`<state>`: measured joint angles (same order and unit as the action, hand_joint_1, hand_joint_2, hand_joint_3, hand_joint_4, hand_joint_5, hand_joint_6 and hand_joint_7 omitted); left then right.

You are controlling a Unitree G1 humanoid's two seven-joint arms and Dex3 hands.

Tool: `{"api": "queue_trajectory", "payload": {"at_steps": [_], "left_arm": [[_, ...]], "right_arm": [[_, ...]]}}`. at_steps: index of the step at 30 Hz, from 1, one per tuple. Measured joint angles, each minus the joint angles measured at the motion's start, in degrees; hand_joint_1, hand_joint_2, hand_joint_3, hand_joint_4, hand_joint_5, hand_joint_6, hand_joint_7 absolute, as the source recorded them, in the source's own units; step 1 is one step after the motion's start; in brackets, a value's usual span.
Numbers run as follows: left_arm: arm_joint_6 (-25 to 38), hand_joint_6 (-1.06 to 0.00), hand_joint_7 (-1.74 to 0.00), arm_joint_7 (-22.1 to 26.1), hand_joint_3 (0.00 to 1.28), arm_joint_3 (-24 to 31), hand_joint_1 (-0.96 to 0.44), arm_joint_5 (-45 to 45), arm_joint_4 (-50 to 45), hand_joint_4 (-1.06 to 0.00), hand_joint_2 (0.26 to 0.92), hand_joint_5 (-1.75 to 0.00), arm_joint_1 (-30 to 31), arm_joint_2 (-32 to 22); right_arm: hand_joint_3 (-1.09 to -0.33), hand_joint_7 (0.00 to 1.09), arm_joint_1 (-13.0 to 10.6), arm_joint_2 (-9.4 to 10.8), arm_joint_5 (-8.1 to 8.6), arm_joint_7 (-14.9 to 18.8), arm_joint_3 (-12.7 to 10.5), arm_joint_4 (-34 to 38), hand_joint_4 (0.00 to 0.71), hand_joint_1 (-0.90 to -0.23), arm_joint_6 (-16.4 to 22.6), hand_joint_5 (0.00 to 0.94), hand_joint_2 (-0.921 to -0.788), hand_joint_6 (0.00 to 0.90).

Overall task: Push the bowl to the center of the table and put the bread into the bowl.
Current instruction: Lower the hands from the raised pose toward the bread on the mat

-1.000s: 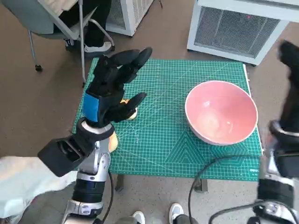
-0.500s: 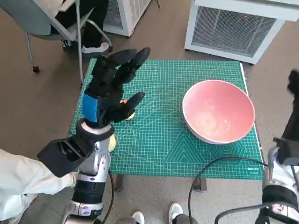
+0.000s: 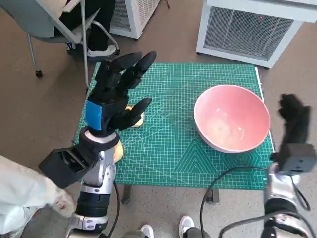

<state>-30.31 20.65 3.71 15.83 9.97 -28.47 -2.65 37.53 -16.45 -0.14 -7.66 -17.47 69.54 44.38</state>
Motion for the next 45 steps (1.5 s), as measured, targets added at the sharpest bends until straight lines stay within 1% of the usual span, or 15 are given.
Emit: {"api": "queue_trajectory", "payload": {"at_steps": [5,10,16,20,30,35,38,45], "left_arm": [[-0.02,-0.23,-0.68,-0.06,0.28,0.43,-0.34,-0.04,-0.40,-0.48,0.921,0.00,0.78,-0.56],[-0.02,-0.25,-0.65,-0.21,0.28,0.73,-0.35,-0.09,-1.36,-0.48,0.921,0.00,1.73,-1.13],[-0.01,-0.29,-0.57,-0.53,0.27,1.20,-0.37,-0.08,-2.67,-0.48,0.921,0.00,2.85,-1.63],[0.01,-0.32,-0.52,-0.67,0.27,1.54,-0.38,-0.08,-3.58,-0.48,0.921,0.00,4.13,-1.92],[0.01,-0.39,-0.39,-1.56,0.27,2.78,-0.37,-0.42,-5.33,-0.47,0.921,0.00,6.90,-3.20],[0.01,-0.40,-0.37,-2.18,0.27,3.65,-0.37,-0.57,-6.67,-0.47,0.921,0.00,8.27,-3.94],[0.03,-0.41,-0.36,-2.56,0.27,3.93,-0.37,-0.58,-7.18,-0.47,0.921,0.00,8.95,-4.17],[0.09,-0.41,-0.34,-2.74,0.27,4.48,-0.38,-0.66,-8.74,-0.46,0.921,0.00,10.56,-5.17]], "right_arm": [[-0.859,0.46,1.71,1.72,0.41,0.81,0.48,0.95,0.246,-0.466,-2.03,0.003,-0.921,0.038],[-0.860,0.46,3.45,3.27,0.56,2.48,0.72,1.80,0.246,-0.458,-3.74,0.002,-0.921,0.046],[-0.863,0.46,5.34,5.45,2.03,4.50,0.58,2.74,0.239,-0.455,-5.92,0.000,-0.921,0.048],[-0.868,0.46,6.69,6.39,2.28,5.08,0.66,3.03,0.238,-0.458,-7.07,0.002,-0.921,0.045],[-0.882,0.46,10.77,8.56,2.11,4.87,1.80,3.61,0.242,-0.441,-9.82,0.004,-0.921,0.047],[-0.885,0.46,12.71,9.69,2.07,4.37,2.26,4.35,0.245,-0.443,-11.97,0.004,-0.921,0.046],[-0.885,0.46,13.86,10.34,2.11,4.30,2.27,4.70,0.242,-0.433,-13.22,0.002,-0.921,0.046],[-0.879,0.45,16.19,10.95,2.22,4.40,2.13,4.97,0.239,-0.427,-16.14,0.001,-0.921,0.051]]}}
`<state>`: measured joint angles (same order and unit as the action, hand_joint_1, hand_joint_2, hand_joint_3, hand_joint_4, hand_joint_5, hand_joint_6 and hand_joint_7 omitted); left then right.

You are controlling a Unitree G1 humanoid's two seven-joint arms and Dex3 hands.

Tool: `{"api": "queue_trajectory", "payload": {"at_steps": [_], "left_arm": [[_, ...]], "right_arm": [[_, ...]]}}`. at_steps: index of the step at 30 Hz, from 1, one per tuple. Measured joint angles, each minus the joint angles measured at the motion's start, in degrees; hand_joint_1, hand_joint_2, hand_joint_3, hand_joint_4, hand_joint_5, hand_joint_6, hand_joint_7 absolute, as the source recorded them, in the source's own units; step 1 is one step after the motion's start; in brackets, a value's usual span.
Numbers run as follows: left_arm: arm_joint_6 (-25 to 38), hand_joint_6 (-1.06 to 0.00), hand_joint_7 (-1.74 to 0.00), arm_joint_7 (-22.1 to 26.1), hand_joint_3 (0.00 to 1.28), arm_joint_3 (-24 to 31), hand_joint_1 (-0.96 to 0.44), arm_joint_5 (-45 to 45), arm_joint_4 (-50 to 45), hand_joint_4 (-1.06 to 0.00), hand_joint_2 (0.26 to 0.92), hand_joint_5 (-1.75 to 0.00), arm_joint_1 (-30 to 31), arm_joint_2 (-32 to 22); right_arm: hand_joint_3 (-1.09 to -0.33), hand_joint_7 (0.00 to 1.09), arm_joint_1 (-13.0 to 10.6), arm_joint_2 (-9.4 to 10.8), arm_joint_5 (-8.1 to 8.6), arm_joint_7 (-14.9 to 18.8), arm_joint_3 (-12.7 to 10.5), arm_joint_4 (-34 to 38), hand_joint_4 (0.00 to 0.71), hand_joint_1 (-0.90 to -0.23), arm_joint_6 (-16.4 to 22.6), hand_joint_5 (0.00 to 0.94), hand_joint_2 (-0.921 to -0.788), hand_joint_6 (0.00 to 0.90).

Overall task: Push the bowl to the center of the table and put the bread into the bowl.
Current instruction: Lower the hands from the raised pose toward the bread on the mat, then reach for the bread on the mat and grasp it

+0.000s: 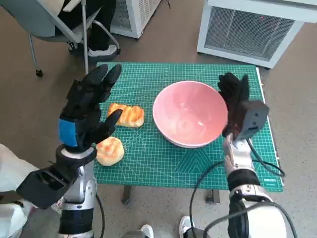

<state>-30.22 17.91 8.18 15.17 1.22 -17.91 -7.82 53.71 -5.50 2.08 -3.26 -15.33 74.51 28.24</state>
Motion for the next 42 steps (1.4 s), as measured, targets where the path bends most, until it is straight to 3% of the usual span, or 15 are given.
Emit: {"api": "queue_trajectory", "payload": {"at_steps": [6,11,16,19,23,27,30,35,42], "left_arm": [[0.00,-0.43,-0.28,0.11,0.28,1.50,-0.37,-0.71,-0.54,-0.45,0.921,0.00,1.27,-2.44],[-0.76,-0.42,-0.24,2.35,0.29,2.96,-0.39,-2.12,-0.11,-0.45,0.921,0.00,2.59,-7.20],[-2.86,-0.39,-0.22,7.68,0.30,4.94,-0.43,-4.31,2.18,-0.43,0.921,0.00,3.39,-16.13],[-3.11,-0.38,-0.21,10.60,0.29,6.28,-0.44,-5.46,3.05,-0.42,0.921,0.00,4.05,-21.74],[-2.79,-0.37,-0.19,14.77,0.26,7.20,-0.44,-5.50,3.35,-0.39,0.921,0.00,5.15,-28.21],[-1.39,-0.37,-0.18,17.97,0.22,7.40,-0.43,-6.27,3.24,-0.37,0.921,0.00,6.16,-33.22],[0.53,-0.36,-0.16,19.43,0.20,7.31,-0.43,-7.74,2.38,-0.35,0.921,0.00,6.93,-35.93],[2.01,-0.36,-0.15,19.72,0.18,6.55,-0.41,-12.13,1.60,-0.34,0.921,0.00,7.35,-38.50],[-1.70,-0.38,-0.14,17.12,0.16,3.21,-0.41,-18.48,6.85,-0.34,0.921,0.00,3.94,-38.48]], "right_arm": [[-0.879,0.44,0.78,-0.34,-0.12,0.38,0.29,-0.20,0.237,-0.417,-0.26,0.000,-0.921,0.055],[-0.870,0.45,0.78,-1.26,-0.66,0.25,1.16,-1.10,0.246,-0.429,2.52,0.004,-0.921,0.069],[-0.854,0.46,0.76,-2.93,-2.55,-0.32,2.84,-3.80,0.258,-0.481,8.56,0.009,-0.921,0.076],[-0.851,0.46,0.72,-3.69,-2.52,0.23,3.37,-6.51,0.261,-0.507,13.00,0.009,-0.921,0.077],[-0.841,0.48,0.43,-4.68,-2.00,3.78,4.19,-10.87,0.266,-0.529,19.26,0.010,-0.921,0.078],[-0.834,0.49,-0.64,-4.90,0.15,8.69,4.84,-17.19,0.269,-0.537,24.74,0.010,-0.921,0.084],[-0.826,0.51,-2.13,-4.69,2.77,12.58,5.95,-23.28,0.270,-0.532,27.08,0.010,-0.921,0.084],[-0.792,0.54,-4.45,-4.60,6.60,17.36,7.84,-32.40,0.292,-0.527,28.20,0.017,-0.921,0.091],[-0.768,0.60,-6.91,-4.84,9.10,20.75,9.20,-40.47,0.310,-0.547,27.99,0.015,-0.921,0.096]]}}
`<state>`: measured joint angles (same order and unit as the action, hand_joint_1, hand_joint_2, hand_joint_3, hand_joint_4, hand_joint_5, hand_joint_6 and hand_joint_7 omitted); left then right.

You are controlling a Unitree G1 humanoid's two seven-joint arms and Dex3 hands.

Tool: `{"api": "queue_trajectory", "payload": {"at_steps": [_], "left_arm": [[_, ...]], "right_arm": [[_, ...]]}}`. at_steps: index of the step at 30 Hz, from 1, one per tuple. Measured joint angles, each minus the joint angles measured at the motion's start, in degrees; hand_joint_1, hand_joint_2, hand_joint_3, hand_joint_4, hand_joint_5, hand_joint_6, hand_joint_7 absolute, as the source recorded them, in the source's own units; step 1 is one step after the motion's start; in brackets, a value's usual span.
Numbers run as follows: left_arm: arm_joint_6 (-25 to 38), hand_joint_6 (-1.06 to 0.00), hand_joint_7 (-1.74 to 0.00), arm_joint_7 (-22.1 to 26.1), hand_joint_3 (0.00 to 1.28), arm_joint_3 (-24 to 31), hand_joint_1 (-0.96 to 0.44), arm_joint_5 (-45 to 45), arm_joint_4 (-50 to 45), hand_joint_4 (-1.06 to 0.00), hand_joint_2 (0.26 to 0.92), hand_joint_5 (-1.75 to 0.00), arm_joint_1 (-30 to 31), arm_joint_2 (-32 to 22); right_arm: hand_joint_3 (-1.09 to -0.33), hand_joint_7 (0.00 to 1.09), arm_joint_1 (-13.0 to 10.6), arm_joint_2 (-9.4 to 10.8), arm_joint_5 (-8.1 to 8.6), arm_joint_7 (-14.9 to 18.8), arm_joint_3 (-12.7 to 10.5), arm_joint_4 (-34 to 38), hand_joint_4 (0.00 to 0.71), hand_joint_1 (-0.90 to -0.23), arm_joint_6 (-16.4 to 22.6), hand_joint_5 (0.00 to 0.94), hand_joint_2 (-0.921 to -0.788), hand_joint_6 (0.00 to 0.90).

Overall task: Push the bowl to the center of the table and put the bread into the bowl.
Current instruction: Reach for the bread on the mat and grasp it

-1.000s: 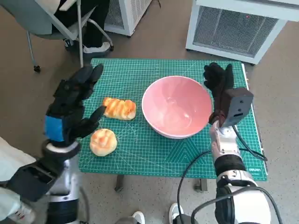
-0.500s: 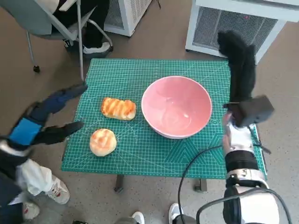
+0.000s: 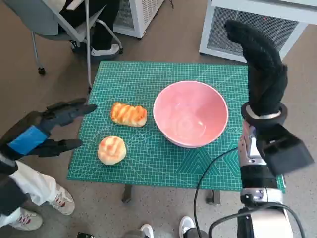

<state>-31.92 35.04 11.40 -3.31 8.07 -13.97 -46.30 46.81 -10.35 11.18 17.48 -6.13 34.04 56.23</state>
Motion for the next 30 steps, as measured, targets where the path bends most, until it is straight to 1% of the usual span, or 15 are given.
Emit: {"api": "queue_trajectory", "payload": {"at_steps": [8,15,21,26,30], "left_arm": [[-4.55,-0.39,-0.13,-4.64,0.15,-6.38,-0.42,-6.23,11.44,-0.35,0.921,-0.01,-11.26,3.37],[-4.51,-0.38,-0.11,-9.00,0.13,-13.72,-0.42,-14.55,21.37,-0.34,0.921,0.00,-21.98,7.36],[-2.34,-0.38,-0.09,-11.57,0.06,-20.02,-0.40,-21.61,30.10,-0.32,0.915,0.00,-29.86,10.80],[3.63,-0.37,-0.07,-12.23,0.01,-25.54,-0.37,-27.15,38.34,-0.28,0.886,0.00,-37.17,13.85],[8.65,-0.34,-0.04,-11.11,0.00,-28.59,-0.37,-29.30,43.73,-0.23,0.849,0.00,-41.51,16.04]], "right_arm": [[-0.763,0.63,-2.89,-0.15,0.29,1.91,1.34,-5.16,0.298,-0.557,-1.57,0.005,-0.921,0.078],[-0.763,0.64,-3.81,-0.37,0.21,2.36,1.62,-6.38,0.292,-0.564,-2.41,0.002,-0.921,0.062],[-0.760,0.65,-4.19,-0.71,0.24,2.56,1.58,-7.08,0.287,-0.562,-3.10,0.000,-0.921,0.051],[-0.752,0.65,-5.59,-0.94,0.42,2.67,1.49,-9.20,0.282,-0.566,-4.57,0.000,-0.921,0.040],[-0.747,0.65,-6.51,-1.07,0.47,2.65,1.15,-11.09,0.283,-0.572,-5.88,0.001,-0.921,0.036]]}}
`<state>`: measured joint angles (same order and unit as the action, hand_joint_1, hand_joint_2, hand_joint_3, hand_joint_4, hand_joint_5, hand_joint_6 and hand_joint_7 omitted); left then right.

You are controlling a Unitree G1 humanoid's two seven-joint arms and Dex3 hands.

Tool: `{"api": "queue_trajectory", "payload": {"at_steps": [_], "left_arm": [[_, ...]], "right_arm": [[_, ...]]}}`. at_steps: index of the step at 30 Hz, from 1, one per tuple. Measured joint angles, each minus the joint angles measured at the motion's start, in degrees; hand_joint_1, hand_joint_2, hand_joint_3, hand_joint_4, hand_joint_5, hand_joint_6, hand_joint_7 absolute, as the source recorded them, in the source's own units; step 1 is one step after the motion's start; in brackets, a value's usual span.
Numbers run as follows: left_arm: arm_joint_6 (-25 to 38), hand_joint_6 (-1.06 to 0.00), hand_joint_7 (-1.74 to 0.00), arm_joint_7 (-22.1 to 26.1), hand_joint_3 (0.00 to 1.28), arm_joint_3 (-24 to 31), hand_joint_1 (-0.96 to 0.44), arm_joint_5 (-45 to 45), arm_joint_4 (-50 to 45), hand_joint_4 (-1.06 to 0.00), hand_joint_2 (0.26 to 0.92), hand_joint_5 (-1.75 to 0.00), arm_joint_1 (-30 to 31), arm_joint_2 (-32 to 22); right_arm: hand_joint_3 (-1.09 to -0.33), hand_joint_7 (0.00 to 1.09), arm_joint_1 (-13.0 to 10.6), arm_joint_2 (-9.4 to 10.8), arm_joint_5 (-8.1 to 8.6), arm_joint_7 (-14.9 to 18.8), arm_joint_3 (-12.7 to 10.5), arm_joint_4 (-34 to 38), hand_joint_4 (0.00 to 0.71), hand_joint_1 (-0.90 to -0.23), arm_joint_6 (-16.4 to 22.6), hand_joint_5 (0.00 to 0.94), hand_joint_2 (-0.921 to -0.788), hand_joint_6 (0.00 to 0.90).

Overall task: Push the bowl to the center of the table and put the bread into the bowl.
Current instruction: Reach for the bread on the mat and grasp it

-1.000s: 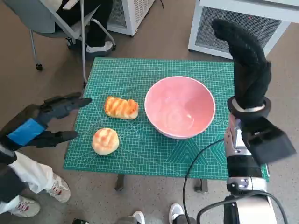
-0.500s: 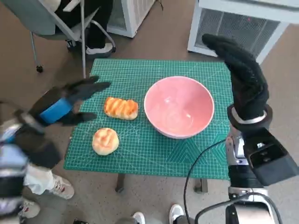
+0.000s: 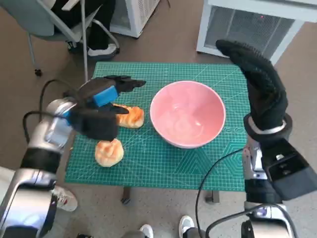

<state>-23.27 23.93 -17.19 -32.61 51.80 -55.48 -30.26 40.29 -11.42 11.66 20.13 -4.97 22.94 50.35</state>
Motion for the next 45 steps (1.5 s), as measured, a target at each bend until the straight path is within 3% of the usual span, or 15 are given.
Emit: {"api": "queue_trajectory", "payload": {"at_steps": [8,16,32,40,43,44,45], "left_arm": [[12.15,-0.27,0.00,7.91,0.00,-4.47,-0.35,-1.67,7.14,-0.10,0.785,0.00,-5.91,3.97],[21.27,-0.22,0.00,14.94,0.00,-8.25,-0.31,-3.52,10.46,-0.02,0.762,0.00,-8.96,5.87],[26.34,-0.20,0.00,14.76,0.00,-12.19,-0.31,-5.19,14.99,-0.01,0.760,0.00,-10.55,7.94],[26.90,-0.26,-0.03,11.88,0.00,-13.33,-0.28,-5.38,17.16,-0.10,0.764,-0.03,-10.53,9.07],[26.71,-0.37,-0.07,8.95,0.01,-13.54,-0.24,-5.43,17.62,-0.25,0.780,-0.05,-10.31,9.67],[26.46,-0.45,-0.10,7.67,0.01,-13.55,-0.21,-5.43,17.64,-0.37,0.798,-0.09,-10.18,9.82],[25.74,-0.48,-0.12,5.57,0.01,-13.54,-0.19,-5.43,17.67,-0.42,0.804,-0.10,-9.88,9.93]], "right_arm": [[-0.747,0.66,-1.70,-0.05,-0.17,-0.19,-0.97,-2.93,0.280,-0.573,-1.71,0.000,-0.921,0.028],[-0.753,0.67,-3.07,-0.09,-1.28,-1.51,-1.72,-4.28,0.257,-0.573,-2.08,0.000,-0.921,0.014],[-0.772,0.67,-3.27,0.05,-3.34,-3.63,-1.78,-4.66,0.247,-0.555,-1.41,0.000,-0.921,-0.001],[-0.783,0.67,-3.27,0.15,-4.64,-4.08,-1.68,-4.49,0.251,-0.552,-0.31,0.002,-0.921,-0.001],[-0.784,0.67,-3.27,0.16,-4.66,-4.18,-1.68,-4.28,0.255,-0.549,0.03,0.004,-0.921,-0.001],[-0.784,0.67,-3.27,0.16,-4.66,-4.20,-1.68,-4.23,0.255,-0.548,0.06,0.004,-0.921,-0.001],[-0.784,0.67,-3.27,0.16,-4.66,-4.24,-1.66,-4.18,0.256,-0.547,0.09,0.004,-0.921,-0.001]]}}
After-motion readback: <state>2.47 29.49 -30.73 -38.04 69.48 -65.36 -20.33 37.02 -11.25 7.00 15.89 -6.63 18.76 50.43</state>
